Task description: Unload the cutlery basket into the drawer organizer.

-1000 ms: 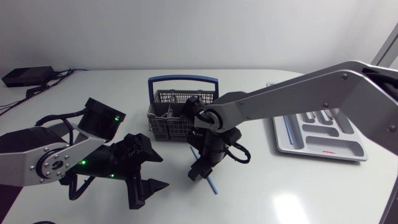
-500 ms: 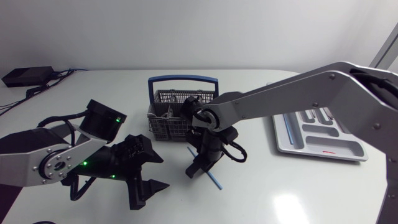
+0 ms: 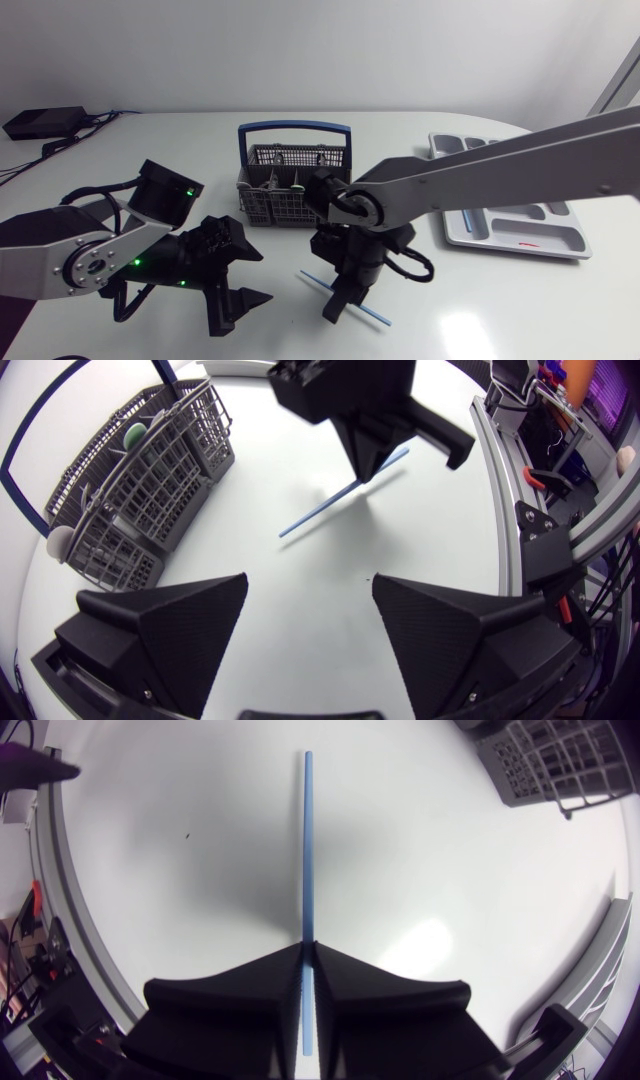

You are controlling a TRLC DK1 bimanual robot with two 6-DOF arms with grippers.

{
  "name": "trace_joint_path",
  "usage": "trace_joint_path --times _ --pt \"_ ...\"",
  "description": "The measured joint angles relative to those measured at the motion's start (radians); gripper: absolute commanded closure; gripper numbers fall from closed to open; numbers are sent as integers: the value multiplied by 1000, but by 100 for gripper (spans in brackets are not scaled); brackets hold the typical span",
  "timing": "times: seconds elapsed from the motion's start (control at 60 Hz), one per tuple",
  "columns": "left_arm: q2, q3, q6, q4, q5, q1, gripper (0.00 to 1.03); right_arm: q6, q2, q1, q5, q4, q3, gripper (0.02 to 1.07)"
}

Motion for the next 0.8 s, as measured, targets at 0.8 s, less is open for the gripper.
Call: trace_joint_path --times 0.8 --pt "0 3 -2 8 0 0 16 15 -227 -898 -274 64 69 100"
